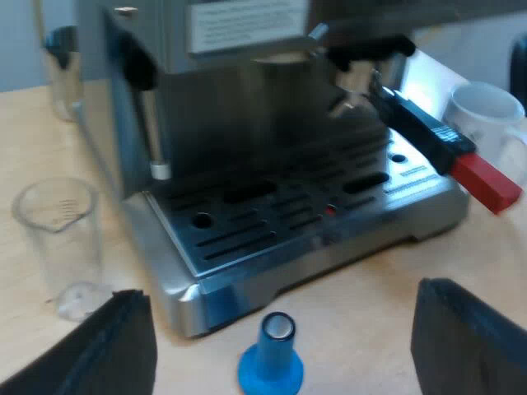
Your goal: Grind coffee beans and then tamp
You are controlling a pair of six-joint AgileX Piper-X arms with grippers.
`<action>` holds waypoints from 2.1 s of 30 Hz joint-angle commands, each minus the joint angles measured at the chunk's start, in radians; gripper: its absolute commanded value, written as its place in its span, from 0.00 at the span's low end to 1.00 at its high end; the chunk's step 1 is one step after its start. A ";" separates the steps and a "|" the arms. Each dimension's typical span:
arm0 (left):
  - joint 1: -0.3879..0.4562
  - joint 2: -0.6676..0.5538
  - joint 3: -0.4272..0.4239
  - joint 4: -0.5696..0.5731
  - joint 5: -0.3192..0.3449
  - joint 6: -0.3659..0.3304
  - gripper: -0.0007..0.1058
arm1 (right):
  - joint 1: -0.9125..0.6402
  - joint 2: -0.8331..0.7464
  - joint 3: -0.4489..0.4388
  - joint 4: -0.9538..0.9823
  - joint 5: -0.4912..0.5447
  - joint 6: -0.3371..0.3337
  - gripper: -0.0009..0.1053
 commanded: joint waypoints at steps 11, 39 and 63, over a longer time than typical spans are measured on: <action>-0.196 0.172 -0.009 -0.121 0.015 0.119 0.63 | 0.278 0.156 -0.012 -0.166 0.100 -0.012 0.68; -0.282 0.256 0.189 -0.435 0.037 0.124 0.63 | 0.714 0.607 -0.008 -0.489 0.607 0.286 0.49; -0.282 0.256 0.189 -0.449 0.037 0.124 0.63 | 0.876 0.664 0.167 -0.794 0.971 0.464 0.17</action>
